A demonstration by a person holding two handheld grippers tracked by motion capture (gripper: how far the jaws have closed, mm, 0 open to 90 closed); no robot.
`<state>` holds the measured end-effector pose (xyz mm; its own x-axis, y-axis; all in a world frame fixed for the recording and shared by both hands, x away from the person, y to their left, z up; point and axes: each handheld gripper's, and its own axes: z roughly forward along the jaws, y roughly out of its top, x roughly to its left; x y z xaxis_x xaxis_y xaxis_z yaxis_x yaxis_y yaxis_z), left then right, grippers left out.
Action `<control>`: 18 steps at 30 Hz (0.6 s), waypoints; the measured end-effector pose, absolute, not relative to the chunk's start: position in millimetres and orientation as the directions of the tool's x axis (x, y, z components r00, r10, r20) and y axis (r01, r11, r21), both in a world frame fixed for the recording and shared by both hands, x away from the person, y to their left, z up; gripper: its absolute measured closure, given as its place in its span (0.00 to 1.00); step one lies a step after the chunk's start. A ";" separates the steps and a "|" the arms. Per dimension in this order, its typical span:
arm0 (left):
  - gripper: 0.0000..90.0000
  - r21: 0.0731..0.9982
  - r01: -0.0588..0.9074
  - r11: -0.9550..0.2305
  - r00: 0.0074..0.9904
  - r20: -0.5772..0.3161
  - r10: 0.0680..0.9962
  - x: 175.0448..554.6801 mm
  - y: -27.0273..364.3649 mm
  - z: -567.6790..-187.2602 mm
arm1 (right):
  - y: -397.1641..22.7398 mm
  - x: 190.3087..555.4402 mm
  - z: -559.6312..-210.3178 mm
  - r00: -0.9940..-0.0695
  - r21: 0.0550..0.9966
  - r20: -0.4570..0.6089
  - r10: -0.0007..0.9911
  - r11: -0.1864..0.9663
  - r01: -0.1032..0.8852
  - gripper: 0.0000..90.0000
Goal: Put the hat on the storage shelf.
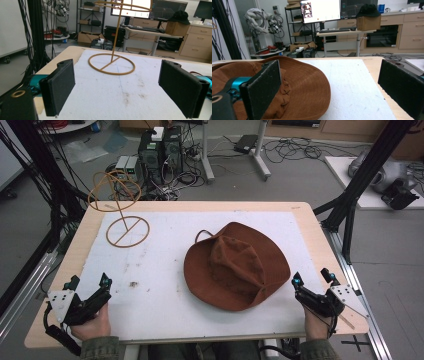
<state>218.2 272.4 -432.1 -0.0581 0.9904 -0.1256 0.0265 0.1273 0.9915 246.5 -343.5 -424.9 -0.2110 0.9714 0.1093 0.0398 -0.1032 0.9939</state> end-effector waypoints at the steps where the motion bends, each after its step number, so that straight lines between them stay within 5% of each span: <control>1: 0.16 0.991 0.026 0.129 -0.058 -0.127 0.990 218.6 272.2 -432.2 | -343.6 246.4 -425.1 -0.211 0.994 0.109 0.971 -0.103 0.041 0.05; 18: 0.16 0.991 0.029 0.133 -0.054 -0.131 0.990 221.2 269.8 -432.3 | -345.5 245.5 -418.1 -0.260 0.989 0.147 0.954 -0.137 0.057 0.04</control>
